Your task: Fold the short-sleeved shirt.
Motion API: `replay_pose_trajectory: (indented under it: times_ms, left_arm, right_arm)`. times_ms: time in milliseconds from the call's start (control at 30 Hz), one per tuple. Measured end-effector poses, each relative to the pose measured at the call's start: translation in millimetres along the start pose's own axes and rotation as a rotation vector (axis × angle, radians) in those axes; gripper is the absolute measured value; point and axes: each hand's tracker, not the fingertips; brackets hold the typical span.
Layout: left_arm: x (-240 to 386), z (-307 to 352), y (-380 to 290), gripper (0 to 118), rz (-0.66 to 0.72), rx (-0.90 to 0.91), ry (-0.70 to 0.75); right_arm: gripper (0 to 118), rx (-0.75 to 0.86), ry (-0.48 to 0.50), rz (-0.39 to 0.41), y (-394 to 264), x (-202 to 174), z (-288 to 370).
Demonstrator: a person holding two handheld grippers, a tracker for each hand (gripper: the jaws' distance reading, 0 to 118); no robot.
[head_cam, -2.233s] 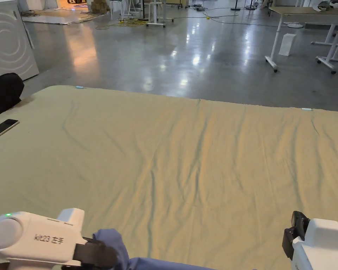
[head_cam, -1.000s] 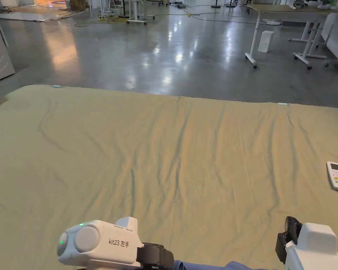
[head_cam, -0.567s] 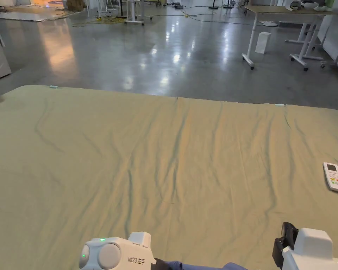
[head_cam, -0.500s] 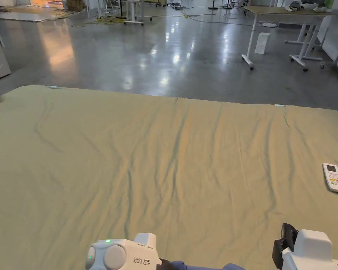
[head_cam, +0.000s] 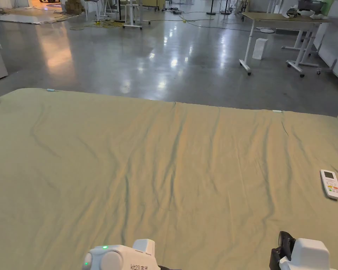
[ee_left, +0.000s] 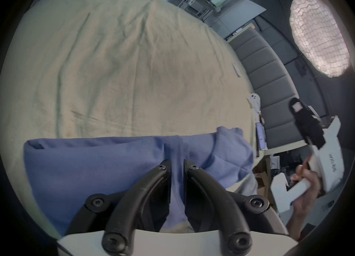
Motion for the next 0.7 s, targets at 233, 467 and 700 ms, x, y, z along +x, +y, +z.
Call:
replay_pose_trajectory:
  times_ms: [233,467,700]
  left_arm:
    - [-39,85,-1,62,0.006,0.127,-0.001]
    - [-135,114,-9,76,0.152,0.115,-0.019]
    - [-193,76,-32,77,0.294,0.041,-0.214]
  right_arm:
    - [0,0.016,0.013,0.011,4,-5,-1]
    - [0,0.029,0.019,0.014,9,-11,-2]
    - [0,0.027,0.026,0.015,9,-17,-3]
